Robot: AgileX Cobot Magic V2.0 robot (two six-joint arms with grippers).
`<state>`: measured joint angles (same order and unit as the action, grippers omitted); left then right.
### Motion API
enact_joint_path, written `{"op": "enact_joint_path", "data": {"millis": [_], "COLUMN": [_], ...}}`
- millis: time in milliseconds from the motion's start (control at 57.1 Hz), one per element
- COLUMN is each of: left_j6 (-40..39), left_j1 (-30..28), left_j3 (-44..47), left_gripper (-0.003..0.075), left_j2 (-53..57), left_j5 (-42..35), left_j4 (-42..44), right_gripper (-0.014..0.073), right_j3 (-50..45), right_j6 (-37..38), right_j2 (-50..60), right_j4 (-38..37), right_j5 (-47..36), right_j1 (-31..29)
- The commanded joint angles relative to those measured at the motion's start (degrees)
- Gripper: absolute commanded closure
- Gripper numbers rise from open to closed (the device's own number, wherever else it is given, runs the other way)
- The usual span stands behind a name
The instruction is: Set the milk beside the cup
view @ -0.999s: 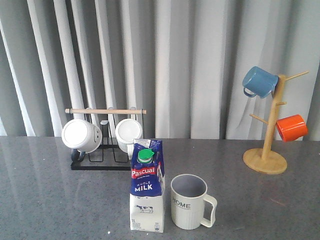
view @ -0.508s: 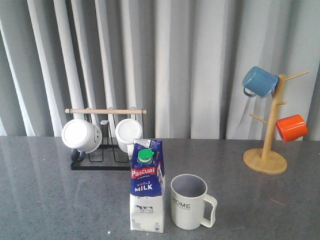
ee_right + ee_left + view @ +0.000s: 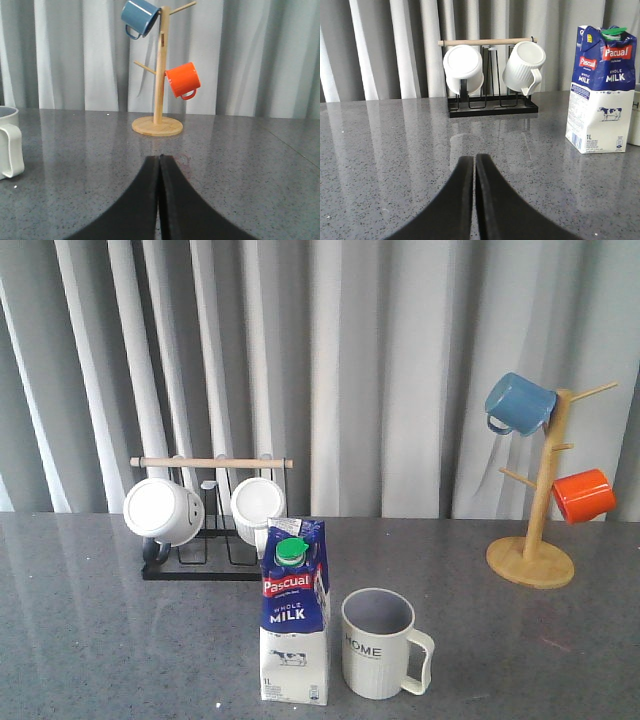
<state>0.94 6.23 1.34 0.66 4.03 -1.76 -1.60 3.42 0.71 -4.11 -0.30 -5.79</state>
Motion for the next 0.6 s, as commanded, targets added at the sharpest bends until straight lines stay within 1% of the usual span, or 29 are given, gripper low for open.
{"op": "enact_joint_path", "data": {"millis": [0,578], "left_j6": [-0.6,-0.6], "left_j1": [-0.1,-0.1], "left_j3": [-1.3,-1.3], "left_gripper": [0.0726,0.0726], "left_j2": [0.7,0.7], "left_j5": [-4.4,-4.4], "left_j4": [-0.5,-0.5], "right_gripper": [0.0602,0.0602], "right_j3": [-0.6,-0.6], "right_j6": [0.1,0.1], "right_j2": [0.6,0.6], "right_j4": [0.5,0.8], "right_j5": [-5.2,-6.3], "right_j1": [-0.5,-0.5]}}
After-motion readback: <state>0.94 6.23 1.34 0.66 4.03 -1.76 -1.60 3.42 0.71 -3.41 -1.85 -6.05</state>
